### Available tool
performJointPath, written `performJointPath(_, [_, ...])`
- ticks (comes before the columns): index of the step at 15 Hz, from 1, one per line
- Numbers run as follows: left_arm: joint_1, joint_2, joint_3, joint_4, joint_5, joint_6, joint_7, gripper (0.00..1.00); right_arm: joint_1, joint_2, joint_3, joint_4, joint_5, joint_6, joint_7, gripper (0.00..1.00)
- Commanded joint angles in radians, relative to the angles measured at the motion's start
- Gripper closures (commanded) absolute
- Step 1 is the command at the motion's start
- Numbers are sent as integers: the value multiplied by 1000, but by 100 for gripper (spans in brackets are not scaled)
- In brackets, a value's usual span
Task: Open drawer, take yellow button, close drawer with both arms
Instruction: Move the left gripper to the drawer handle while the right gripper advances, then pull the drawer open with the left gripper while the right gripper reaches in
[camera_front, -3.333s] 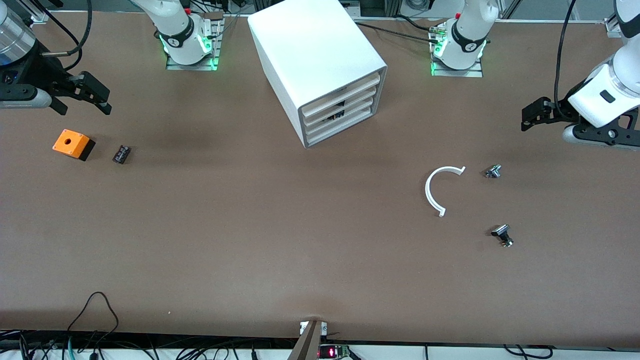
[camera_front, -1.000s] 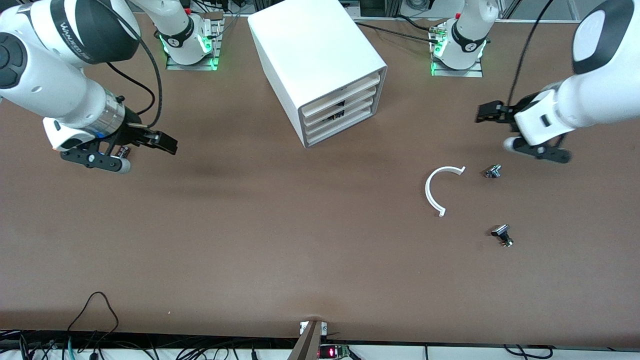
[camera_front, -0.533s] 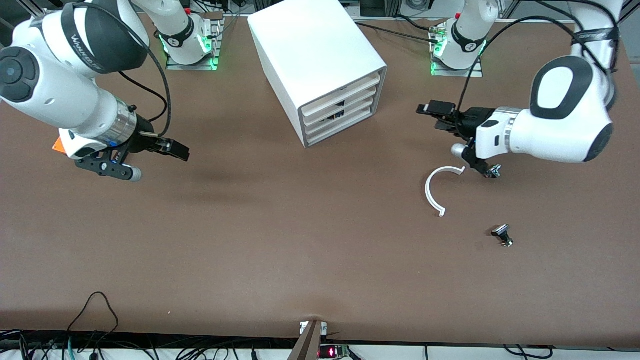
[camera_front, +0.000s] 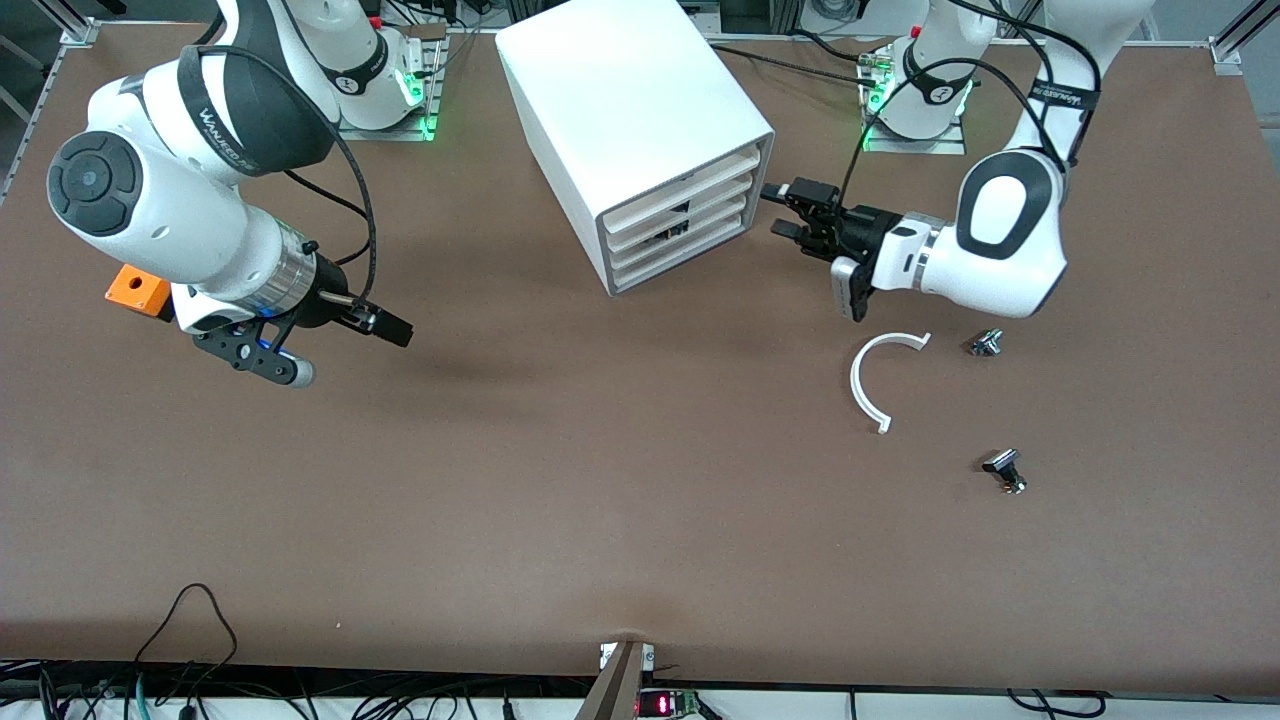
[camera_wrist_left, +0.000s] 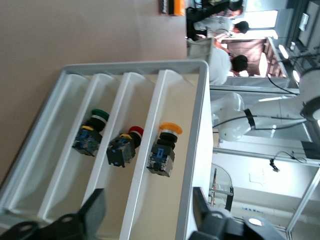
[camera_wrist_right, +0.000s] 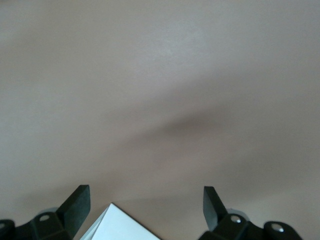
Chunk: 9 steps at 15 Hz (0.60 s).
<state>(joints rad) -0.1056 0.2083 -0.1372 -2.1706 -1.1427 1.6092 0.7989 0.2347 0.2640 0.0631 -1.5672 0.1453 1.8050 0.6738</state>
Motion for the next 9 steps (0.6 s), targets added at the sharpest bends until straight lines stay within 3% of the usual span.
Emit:
performJointPath(1, [9, 3, -39, -80, -58, 14, 149, 38, 8, 26, -3, 32, 55, -12, 41, 0])
performJointPath(3, [7, 32, -42, -95, -66, 12, 207, 38, 17, 44, -3, 36, 97, -1, 129, 0])
performJointPath(9, [9, 75, -114, -126, -123, 14, 264, 46, 92, 101, -5, 121, 89, 19, 294, 0])
